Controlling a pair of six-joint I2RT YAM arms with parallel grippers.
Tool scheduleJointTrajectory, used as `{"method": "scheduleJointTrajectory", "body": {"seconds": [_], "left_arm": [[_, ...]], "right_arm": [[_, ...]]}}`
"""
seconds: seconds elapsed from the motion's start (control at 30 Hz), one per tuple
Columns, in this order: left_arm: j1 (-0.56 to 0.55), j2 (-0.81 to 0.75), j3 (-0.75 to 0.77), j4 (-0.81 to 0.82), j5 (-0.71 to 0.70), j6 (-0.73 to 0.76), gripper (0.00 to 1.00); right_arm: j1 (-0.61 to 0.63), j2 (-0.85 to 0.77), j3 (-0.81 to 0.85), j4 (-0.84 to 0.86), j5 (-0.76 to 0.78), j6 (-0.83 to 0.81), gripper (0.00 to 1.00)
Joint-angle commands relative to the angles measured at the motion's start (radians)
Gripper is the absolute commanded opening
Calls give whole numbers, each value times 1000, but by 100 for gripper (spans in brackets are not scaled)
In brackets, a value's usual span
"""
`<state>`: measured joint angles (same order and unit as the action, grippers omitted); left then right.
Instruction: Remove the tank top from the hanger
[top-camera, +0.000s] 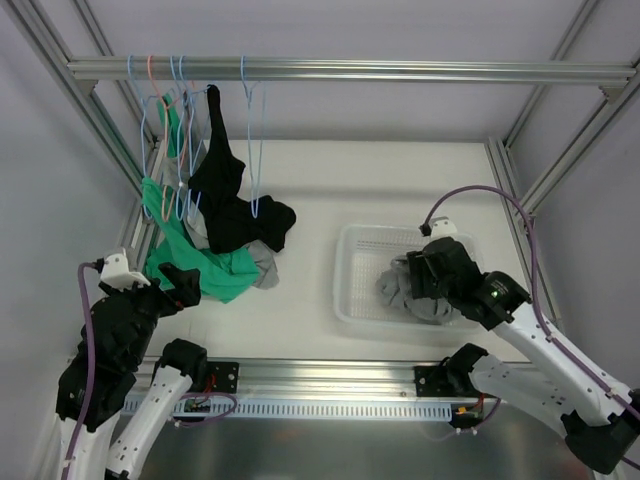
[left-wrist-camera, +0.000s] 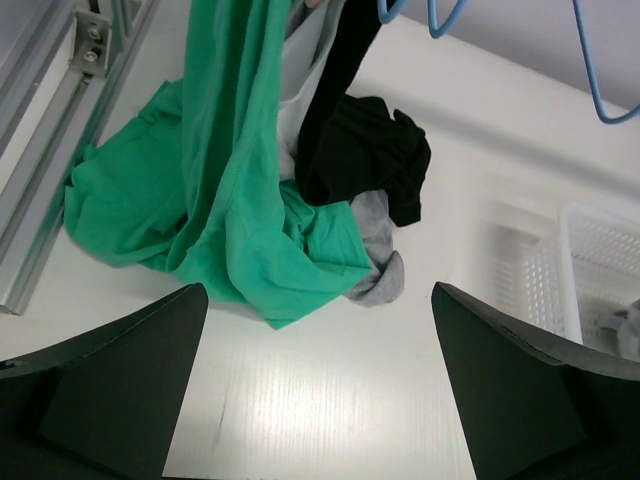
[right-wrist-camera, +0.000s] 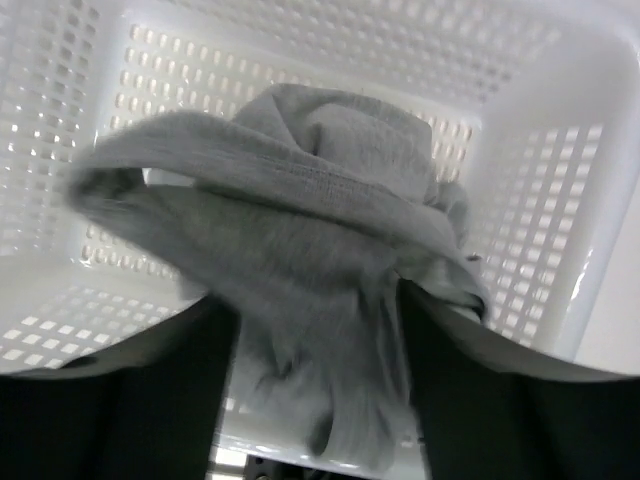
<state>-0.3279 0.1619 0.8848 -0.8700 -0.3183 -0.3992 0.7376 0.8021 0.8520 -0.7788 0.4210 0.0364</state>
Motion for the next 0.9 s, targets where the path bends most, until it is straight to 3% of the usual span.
{"method": "scheduleJointTrajectory", "body": {"seconds": [0.0,0.03,0.07,0.3,0.47,0.63,0.87], "left_arm": [[-5,67,32,31,59,40,99],[-7,71,42,32,80,45,99],[-7,86,46,29,90,48,99],[-5,142,100,-59,113,45,99],[-7,173,158,-175,45,17,99],[-5,145,209,-233,90,17,99],[-5,153,218,-267,59,8,99]], "right_arm": [[-58,-50,7,-19,-62,46,71],[-69,-49,19,-39,-60,46,93],[-76,-47,36,-59,-47,43,99],[-76,-122,275,-313,125,22,100],[-76,-240,412,-496,383,80,99],[-76,-420,436,-577,308,-6,100],[-78,-488,461,-633,401,-27,100]]}}
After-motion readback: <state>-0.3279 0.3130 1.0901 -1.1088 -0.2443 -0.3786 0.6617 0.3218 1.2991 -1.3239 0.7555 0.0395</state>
